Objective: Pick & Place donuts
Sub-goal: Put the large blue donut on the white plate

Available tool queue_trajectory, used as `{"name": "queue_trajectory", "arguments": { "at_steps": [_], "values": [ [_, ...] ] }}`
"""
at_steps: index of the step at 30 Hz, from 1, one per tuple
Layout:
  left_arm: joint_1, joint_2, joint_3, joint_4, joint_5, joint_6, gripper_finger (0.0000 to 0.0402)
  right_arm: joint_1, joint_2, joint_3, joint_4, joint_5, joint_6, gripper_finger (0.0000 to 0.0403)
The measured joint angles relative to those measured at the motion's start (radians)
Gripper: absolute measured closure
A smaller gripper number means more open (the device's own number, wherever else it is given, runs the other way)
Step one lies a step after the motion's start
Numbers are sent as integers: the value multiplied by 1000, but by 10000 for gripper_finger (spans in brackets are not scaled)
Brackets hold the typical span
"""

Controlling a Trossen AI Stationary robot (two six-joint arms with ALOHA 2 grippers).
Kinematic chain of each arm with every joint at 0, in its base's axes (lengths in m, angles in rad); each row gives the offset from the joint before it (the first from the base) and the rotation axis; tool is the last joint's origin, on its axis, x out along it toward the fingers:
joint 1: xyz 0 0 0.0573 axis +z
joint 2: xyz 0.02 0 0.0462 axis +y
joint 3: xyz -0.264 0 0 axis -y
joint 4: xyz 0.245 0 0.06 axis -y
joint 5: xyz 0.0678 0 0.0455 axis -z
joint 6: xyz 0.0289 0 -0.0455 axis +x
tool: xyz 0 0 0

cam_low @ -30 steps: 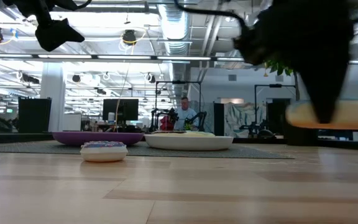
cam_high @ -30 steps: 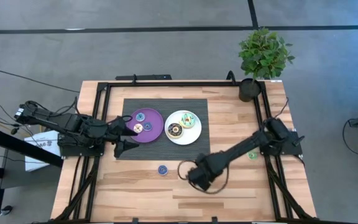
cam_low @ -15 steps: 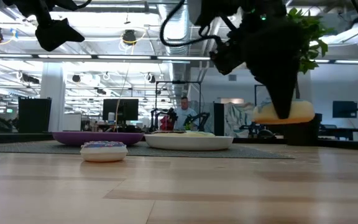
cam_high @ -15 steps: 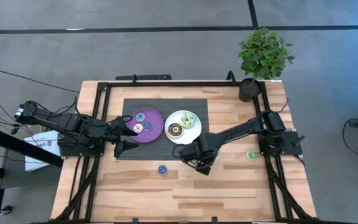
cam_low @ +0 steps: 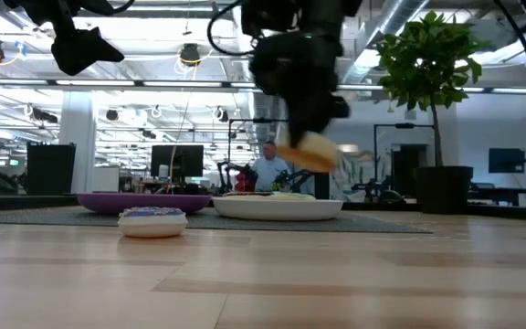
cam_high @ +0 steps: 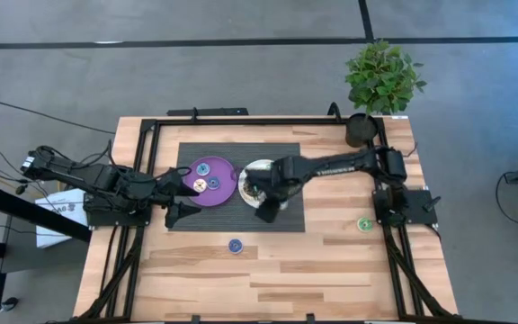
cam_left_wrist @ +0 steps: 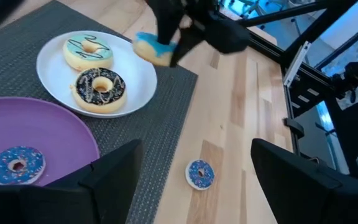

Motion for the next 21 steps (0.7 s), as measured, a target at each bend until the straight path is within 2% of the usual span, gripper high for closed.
{"name": "queue_trajectory", "arguments": {
  "at_steps": [8,15,21],
  "values": [
    [0,0,0,0,-20,0,107,-83,19,33,30,1,53,284],
    [0,0,0,-2,-20,-4,107,-78,100,32,44,-33,87,284],
    [0,0,0,-9,-20,-10,107,-67,108,32,41,-17,83,285]
  ]
}}
